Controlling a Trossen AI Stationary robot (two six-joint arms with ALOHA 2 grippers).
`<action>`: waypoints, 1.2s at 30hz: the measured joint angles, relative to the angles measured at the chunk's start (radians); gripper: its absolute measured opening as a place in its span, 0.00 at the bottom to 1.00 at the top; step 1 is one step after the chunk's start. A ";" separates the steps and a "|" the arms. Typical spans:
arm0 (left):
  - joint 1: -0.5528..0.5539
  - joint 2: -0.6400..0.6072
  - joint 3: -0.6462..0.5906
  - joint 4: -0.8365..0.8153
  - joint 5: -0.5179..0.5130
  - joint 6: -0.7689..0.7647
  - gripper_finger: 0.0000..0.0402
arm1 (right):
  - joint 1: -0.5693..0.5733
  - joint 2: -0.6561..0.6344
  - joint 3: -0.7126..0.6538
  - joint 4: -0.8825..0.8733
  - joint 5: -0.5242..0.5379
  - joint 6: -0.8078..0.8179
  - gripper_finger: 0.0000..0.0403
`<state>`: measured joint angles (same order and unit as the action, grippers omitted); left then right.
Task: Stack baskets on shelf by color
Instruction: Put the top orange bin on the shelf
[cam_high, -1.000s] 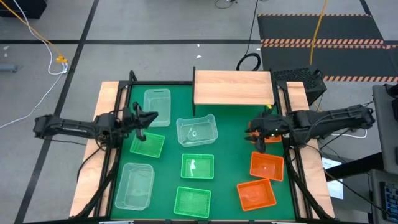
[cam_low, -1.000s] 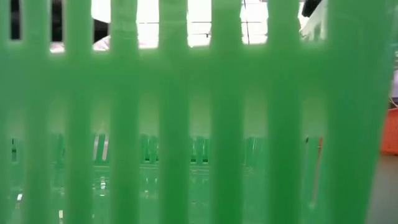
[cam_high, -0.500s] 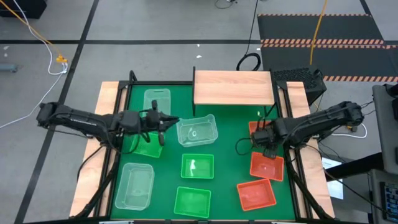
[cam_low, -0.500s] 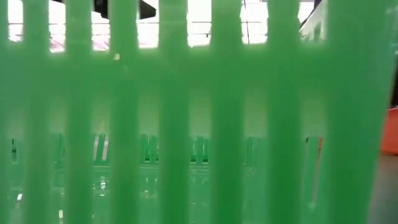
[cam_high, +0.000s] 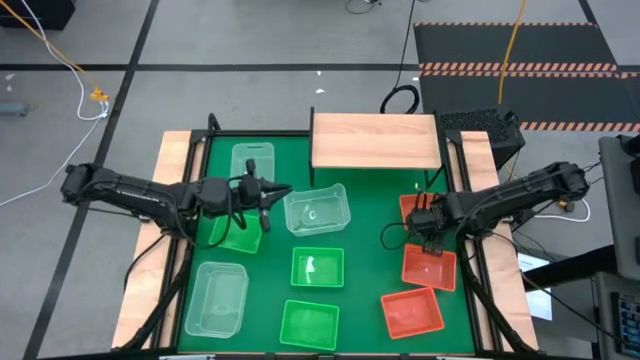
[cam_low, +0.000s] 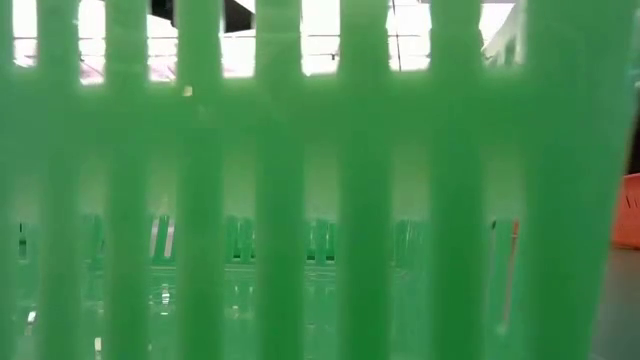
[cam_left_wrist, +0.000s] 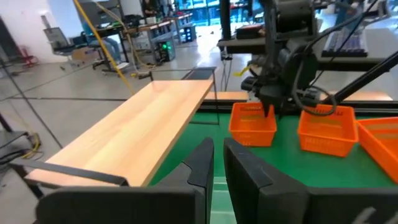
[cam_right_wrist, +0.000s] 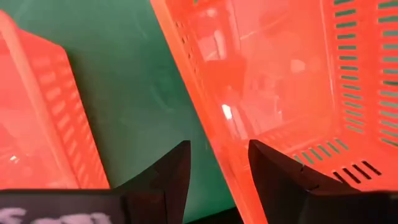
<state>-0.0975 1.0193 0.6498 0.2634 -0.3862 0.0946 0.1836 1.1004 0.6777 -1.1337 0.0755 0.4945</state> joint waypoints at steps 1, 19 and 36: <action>0.002 0.000 0.000 0.001 -0.004 0.002 0.10 | 0.001 -0.002 0.006 0.000 -0.017 0.006 0.39; 0.025 0.000 0.000 0.063 -0.008 0.032 0.10 | -0.033 0.000 -0.032 0.085 0.015 -0.002 0.38; 0.025 -0.073 -0.001 0.097 -0.037 0.164 0.10 | -0.108 0.000 0.258 0.045 -0.155 0.099 0.01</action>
<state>-0.0723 0.9460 0.6491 0.3606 -0.4229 0.2583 0.0760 1.1004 0.9360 -1.0887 -0.0795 0.5936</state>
